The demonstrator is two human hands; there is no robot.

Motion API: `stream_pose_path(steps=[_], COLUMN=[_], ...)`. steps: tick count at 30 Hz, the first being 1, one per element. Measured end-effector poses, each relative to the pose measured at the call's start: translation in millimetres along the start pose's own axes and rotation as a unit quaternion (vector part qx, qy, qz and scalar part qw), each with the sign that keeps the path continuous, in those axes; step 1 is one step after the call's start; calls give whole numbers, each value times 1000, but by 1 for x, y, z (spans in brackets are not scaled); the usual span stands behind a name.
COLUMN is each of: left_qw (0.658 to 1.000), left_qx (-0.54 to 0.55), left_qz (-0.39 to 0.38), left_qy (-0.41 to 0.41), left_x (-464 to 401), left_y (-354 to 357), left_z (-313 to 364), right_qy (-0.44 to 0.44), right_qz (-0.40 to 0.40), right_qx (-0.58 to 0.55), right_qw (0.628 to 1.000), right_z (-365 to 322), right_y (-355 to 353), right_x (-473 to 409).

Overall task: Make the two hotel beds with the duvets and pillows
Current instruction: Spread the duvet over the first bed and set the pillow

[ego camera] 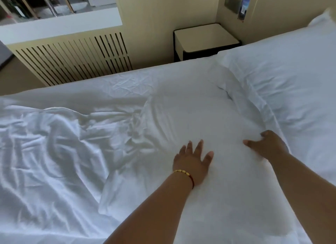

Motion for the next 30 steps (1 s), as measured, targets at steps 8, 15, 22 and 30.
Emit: stream_pose_path(steps=[8, 15, 22, 30], left_qw=[981, 961, 938, 878], left_qx=[-67, 81, 115, 125], left_qz=[19, 126, 195, 326], left_qy=[-180, -232, -263, -328], left_x=[71, 184, 355, 558], left_y=[7, -25, -73, -149], left_z=[-163, -259, -379, -537], right_qy=[-261, -317, -431, -522], right_qz=[-89, -118, -132, -177], right_qx=[186, 156, 93, 11], right_qw=[943, 928, 888, 835], right_z=[-89, -158, -265, -378], right_y=[139, 202, 257, 326], right_x=[102, 214, 402, 640])
Point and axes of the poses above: each hand's wrist, its own x-axis away from the middle knuckle, its own y-axis out of the palm, z = x × y, the point moved 3 cm from there along -x, towards the middle knuckle, and after that the axes turned 2 degrees about x, right-handed, at the moved point
